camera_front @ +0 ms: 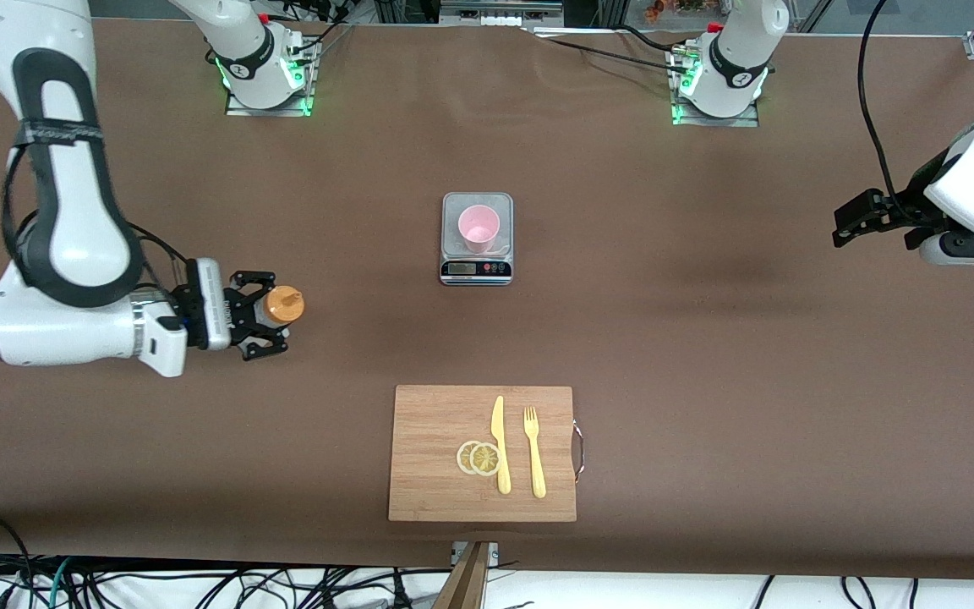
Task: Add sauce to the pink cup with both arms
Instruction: 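Carry the bottle back and set it upright on the table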
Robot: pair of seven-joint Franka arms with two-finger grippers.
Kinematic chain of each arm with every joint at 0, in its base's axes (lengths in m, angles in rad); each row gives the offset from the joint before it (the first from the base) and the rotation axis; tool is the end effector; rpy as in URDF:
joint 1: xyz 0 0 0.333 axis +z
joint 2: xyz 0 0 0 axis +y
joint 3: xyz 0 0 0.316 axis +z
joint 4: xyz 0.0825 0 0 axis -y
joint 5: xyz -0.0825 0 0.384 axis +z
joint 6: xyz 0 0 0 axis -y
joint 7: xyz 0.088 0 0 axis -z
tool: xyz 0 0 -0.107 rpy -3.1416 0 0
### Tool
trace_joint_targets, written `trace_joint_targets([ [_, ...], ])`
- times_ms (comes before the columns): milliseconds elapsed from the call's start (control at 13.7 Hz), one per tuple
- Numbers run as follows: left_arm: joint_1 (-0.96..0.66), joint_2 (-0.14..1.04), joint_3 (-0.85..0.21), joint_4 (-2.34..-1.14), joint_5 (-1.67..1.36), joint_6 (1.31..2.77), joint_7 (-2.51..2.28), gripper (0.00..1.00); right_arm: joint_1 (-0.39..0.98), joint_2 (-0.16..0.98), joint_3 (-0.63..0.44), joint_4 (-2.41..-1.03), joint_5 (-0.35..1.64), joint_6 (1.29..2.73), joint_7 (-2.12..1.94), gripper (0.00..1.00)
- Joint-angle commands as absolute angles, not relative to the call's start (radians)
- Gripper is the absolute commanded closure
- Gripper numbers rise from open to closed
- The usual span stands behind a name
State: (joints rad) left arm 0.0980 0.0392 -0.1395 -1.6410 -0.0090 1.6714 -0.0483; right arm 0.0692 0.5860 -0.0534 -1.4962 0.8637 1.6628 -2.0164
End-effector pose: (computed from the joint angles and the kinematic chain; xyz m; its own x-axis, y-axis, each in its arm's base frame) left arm 0.5720 -0.0232 0.5781 0.9999 0.0078 -0.0091 0.0079 -0.9999 0.0140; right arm 0.6704 0.0914 0.3294 -0.0674 0.6378 0.7673 0.9648 0.2376 -0.1127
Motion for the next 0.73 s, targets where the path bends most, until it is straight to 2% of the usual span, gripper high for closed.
trace_joint_targets([
  [0, 0.106, 0.052, -0.143, -1.612, -0.029, 1.661, -0.023, 0.0, -0.027, 0.641, -0.037, -1.516, 0.994, 1.588, -2.149, 1.0],
  [146, 0.106, 0.052, -0.143, -1.614, -0.029, 1.661, -0.023, 0.0, -0.086, 0.705, -0.037, -1.516, 1.064, 1.54, -2.25, 1.0],
  [656, 0.106, 0.052, -0.143, -1.612, -0.029, 1.661, -0.023, 0.0, -0.216, 0.827, -0.037, -1.52, 1.12, 1.471, -2.45, 1.0],
])
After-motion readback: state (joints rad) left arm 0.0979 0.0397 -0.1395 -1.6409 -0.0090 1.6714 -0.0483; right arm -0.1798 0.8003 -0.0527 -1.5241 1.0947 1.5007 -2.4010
